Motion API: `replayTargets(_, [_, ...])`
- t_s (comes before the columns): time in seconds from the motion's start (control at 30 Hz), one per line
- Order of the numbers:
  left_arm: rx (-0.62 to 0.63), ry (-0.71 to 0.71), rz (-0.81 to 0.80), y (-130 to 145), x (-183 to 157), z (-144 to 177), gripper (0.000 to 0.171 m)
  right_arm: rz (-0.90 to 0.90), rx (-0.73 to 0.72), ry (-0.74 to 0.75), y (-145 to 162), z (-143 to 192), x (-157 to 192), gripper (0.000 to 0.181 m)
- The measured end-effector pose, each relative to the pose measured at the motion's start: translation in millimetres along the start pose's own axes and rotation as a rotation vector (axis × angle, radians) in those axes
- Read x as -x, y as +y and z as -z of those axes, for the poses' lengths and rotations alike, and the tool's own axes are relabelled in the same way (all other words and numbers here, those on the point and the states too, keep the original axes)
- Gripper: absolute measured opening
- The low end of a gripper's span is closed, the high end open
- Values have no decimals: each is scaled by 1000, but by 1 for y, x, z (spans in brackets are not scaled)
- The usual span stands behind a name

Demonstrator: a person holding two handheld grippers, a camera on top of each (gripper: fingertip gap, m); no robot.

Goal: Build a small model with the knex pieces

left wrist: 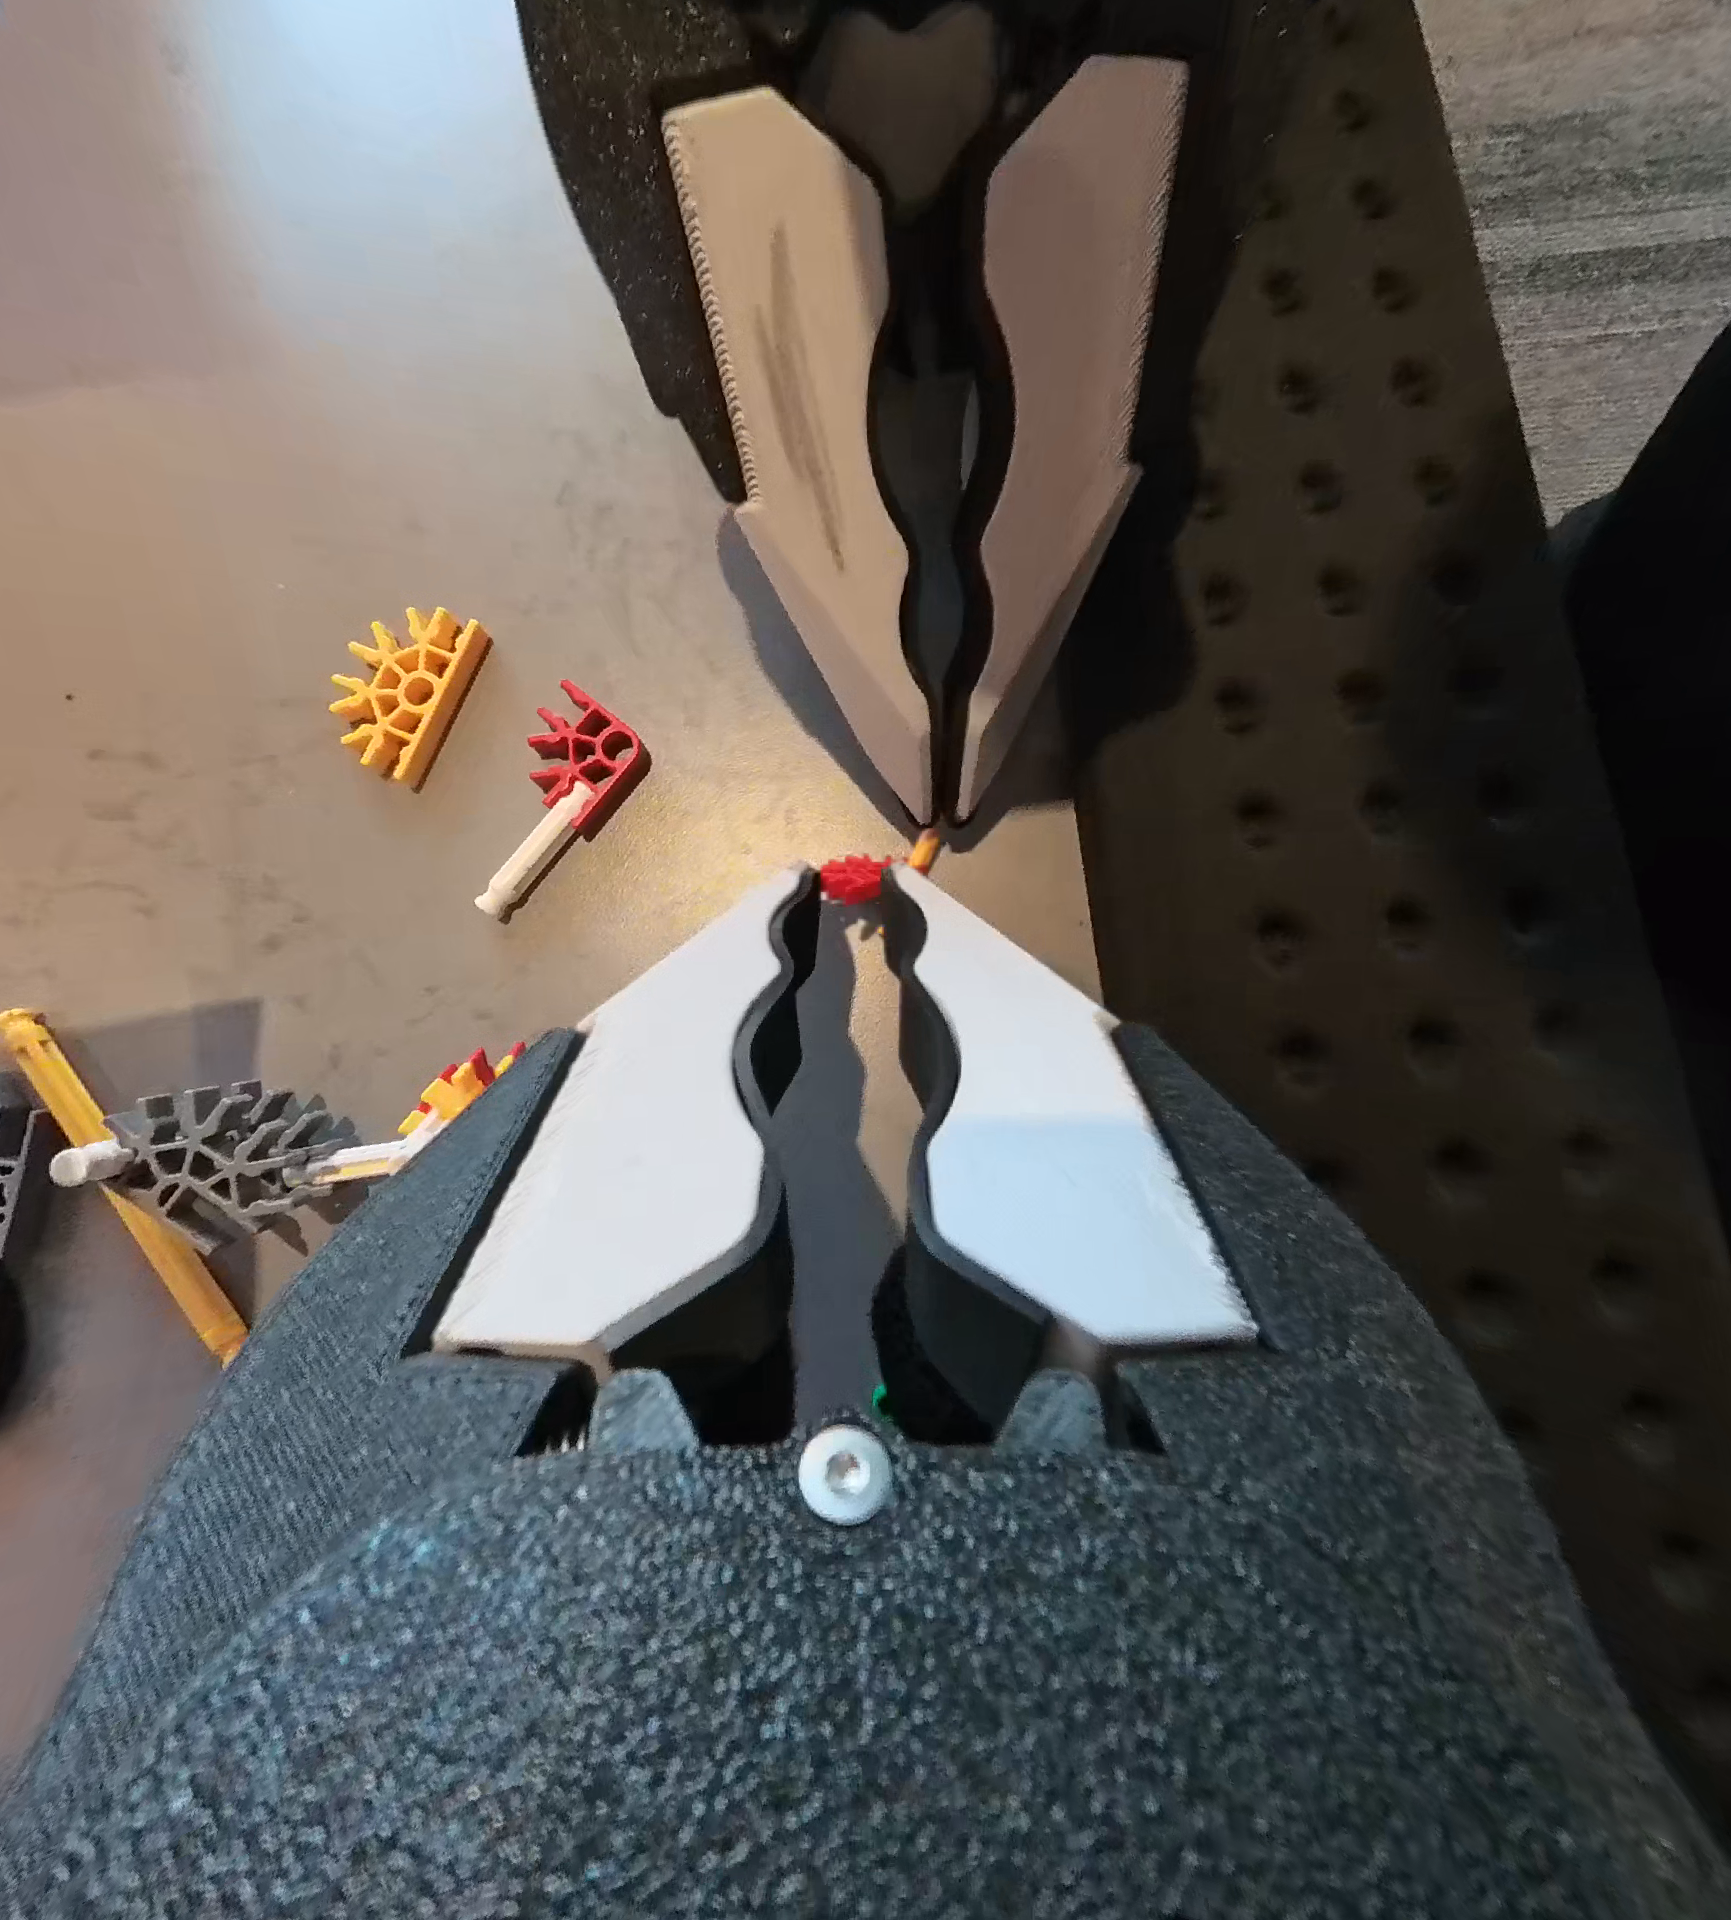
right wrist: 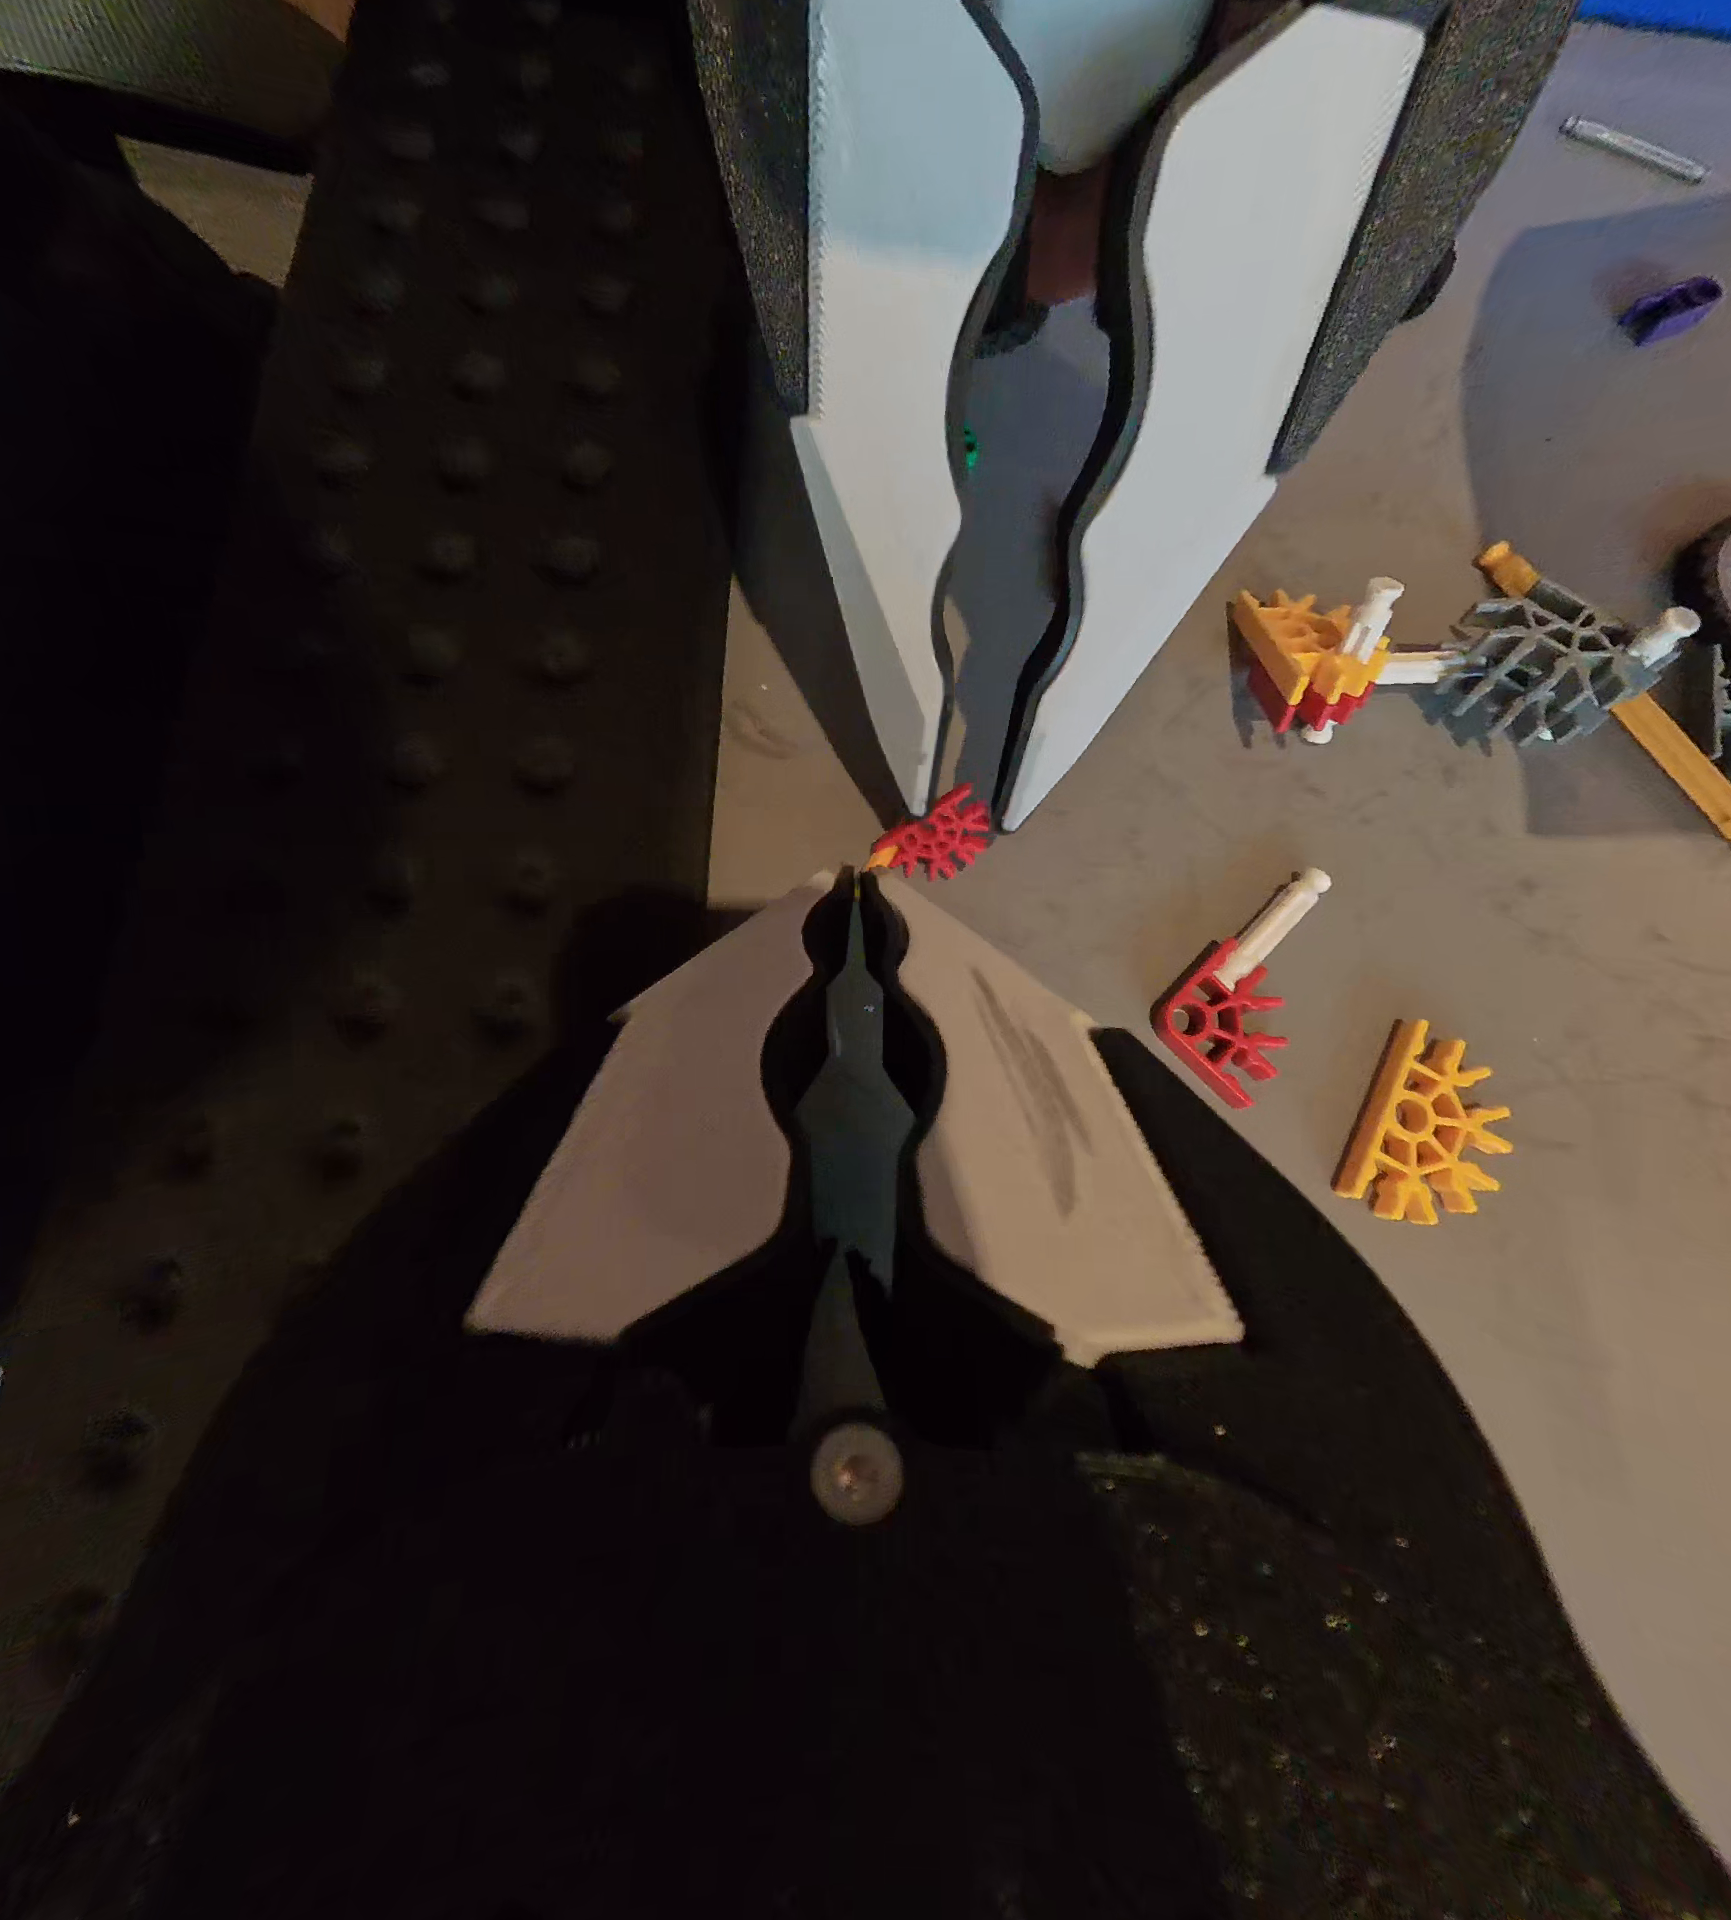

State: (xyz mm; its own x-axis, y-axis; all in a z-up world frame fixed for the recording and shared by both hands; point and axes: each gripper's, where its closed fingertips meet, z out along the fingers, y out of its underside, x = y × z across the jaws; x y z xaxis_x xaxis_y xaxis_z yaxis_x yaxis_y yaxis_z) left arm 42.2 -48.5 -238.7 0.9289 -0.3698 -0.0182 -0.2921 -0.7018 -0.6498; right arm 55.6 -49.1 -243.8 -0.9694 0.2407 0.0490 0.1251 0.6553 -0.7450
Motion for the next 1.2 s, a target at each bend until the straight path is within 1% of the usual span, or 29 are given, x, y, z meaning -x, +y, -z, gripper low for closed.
replayTargets(0.13, [-6, 1, 0, 0, -1, -2, 8, 2, 23, 38, 2, 0, -3, 5])
replayTargets(0.27, [-8, -5, -7, 1, -2, -4, 7, -12, 42, 33, 6, 0, -3, 8])
replayTargets(0.43, [-29, -30, 4, 1, 0, -3, 6, -31, 56, 35, 10, 0, -4, 7])
replayTargets(0.53, [-18, -42, -5, 1, -1, -3, 6, -35, 61, 48, 10, 0, -5, 4])
replayTargets(0.63, [20, -65, -40, 2, -2, -2, 6, -31, 65, 57, 10, 0, -6, 2])
replayTargets(0.73, [93, -103, -87, 5, 0, -3, 5, -20, 68, 69, 10, 0, -7, 1])
replayTargets(0.8, [128, -102, -108, 8, -3, -5, 4, -15, 69, 72, 10, 0, -7, 0])
replayTargets(0.83, [136, -99, -114, 8, -5, -5, 0, -11, 69, 75, 10, -1, -7, 0])
replayTargets(1.0, [124, -103, -90, 9, -5, -5, 0, 3, 67, 82, 10, 0, -7, 0])
replayTargets(1.1, [90, -99, -83, 4, -4, -2, 0, 8, 67, 82, 10, 0, -7, 0])
replayTargets(1.2, [82, -82, -84, 2, -5, 0, 7, 15, 68, 78, 11, 1, -6, 0])
